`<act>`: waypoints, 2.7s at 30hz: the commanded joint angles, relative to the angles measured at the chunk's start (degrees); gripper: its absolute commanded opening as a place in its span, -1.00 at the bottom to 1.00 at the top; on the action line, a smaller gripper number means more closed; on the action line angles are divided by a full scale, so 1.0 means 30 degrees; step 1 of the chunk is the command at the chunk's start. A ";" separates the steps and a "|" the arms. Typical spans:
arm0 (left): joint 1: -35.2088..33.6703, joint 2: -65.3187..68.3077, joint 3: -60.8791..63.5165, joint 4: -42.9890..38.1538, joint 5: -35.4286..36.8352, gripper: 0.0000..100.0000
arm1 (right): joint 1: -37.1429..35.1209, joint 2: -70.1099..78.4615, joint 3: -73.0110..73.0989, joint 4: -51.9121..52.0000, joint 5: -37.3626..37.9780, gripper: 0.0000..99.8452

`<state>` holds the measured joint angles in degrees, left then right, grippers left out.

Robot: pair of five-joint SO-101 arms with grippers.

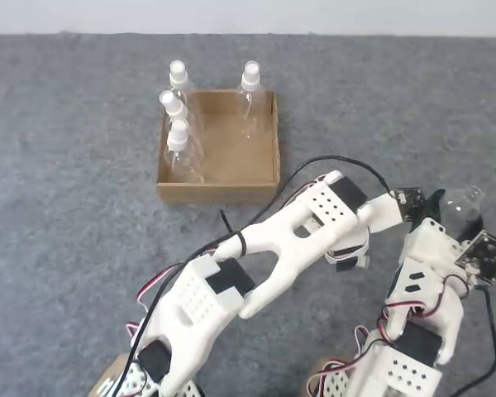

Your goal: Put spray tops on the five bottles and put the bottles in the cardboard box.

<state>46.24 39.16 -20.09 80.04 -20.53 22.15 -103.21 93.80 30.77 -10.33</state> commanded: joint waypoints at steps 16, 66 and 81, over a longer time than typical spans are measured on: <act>0.0352 0.0908 -0.2125 -0.0381 -0.0645 -0.98 | -0.0777 -0.0278 -0.0264 -0.0278 0.0674 -0.99; 0.0469 -0.4073 -0.0689 0.5392 0.1758 -0.98 | -0.0132 -0.0278 -0.0293 -0.0308 0.0557 -0.99; 0.0557 -0.7560 0.2564 0.4513 0.2227 -0.98 | -0.0103 -0.0278 -0.0293 -0.0308 0.0557 -0.99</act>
<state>46.15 25.89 -13.32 96.13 -15.60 22.33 -103.82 93.54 30.86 -10.24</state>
